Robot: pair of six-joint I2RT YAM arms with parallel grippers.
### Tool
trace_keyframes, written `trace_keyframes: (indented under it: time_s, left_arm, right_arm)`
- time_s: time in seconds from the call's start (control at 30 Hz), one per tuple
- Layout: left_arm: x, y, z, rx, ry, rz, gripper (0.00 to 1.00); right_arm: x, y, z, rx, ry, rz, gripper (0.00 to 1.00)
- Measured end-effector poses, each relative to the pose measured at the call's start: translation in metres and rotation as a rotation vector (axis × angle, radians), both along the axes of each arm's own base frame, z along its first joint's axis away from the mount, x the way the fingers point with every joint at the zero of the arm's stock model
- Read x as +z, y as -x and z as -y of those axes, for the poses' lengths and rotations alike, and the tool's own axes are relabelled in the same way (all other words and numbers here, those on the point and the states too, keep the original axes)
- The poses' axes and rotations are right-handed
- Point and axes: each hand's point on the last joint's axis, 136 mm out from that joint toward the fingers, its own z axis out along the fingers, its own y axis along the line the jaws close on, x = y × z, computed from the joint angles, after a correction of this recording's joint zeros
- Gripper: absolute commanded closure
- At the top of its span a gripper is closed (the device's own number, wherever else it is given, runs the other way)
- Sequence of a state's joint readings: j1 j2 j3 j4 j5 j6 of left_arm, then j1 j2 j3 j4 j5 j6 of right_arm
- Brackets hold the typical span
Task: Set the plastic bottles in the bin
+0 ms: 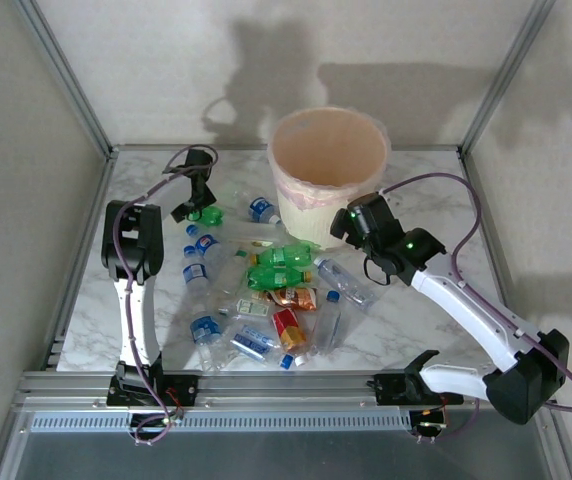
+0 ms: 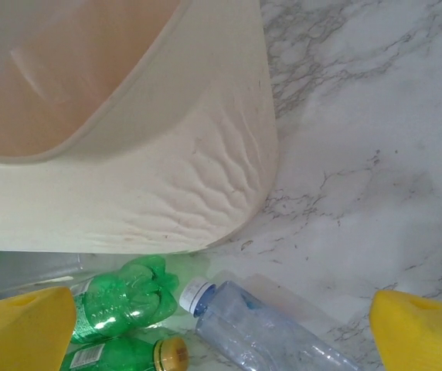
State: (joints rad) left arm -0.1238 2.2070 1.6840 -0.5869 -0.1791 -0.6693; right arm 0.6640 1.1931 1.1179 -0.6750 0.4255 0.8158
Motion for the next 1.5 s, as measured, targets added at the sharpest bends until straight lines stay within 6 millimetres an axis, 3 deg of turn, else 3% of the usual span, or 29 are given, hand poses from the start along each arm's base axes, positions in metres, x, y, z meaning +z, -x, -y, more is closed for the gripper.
trace_keyframes:
  time_s: [0.37,0.53,0.7,0.8,0.9,1.0,1.07,1.17,1.27,1.33,1.4,1.5]
  left_arm:
    - [0.002,-0.005,0.001,0.010,0.015,0.025,0.38]
    - [0.018,-0.011,0.005,0.005,0.039,0.070,0.41]
    - [0.079,-0.018,0.008,0.014,0.074,0.199,0.40]
    - [0.142,-0.025,0.014,0.010,0.125,0.347,0.37]
    - [0.221,-0.022,0.025,0.001,0.184,0.546,0.36]
    - [0.307,-0.009,0.049,-0.028,0.277,0.772,0.36]
    - [0.364,0.007,0.078,-0.075,0.358,0.915,0.35]
    - [0.425,0.024,0.128,-0.168,0.464,1.060,0.35]
    - [0.456,0.037,0.178,-0.256,0.543,1.121,0.34]
    - [0.462,0.038,0.207,-0.303,0.574,1.128,0.34]
    - [0.458,0.033,0.234,-0.340,0.583,1.115,0.35]
    - [0.426,0.021,0.267,-0.382,0.556,1.047,0.34]
  right_arm:
    - [0.008,0.006,0.006,-0.006,-0.018,0.025,0.02]
    - [0.018,0.010,0.012,-0.020,-0.029,0.051,0.01]
    - [0.020,0.013,0.018,-0.031,-0.025,0.054,0.01]
    - [0.025,0.016,0.024,-0.044,-0.022,0.069,0.01]
    - [0.031,0.019,0.028,-0.056,-0.029,0.087,0.01]
    - [0.034,0.020,0.031,-0.065,-0.032,0.096,0.02]
    - [0.034,0.020,0.032,-0.071,-0.035,0.097,0.01]
    - [0.036,0.021,0.033,-0.080,-0.042,0.101,0.01]
    - [0.035,0.024,0.036,-0.084,-0.051,0.105,0.01]
    - [0.033,0.027,0.038,-0.087,-0.055,0.105,0.01]
    - [0.028,0.030,0.040,-0.092,-0.057,0.100,0.01]
    - [0.018,0.034,0.043,-0.099,-0.054,0.085,0.01]
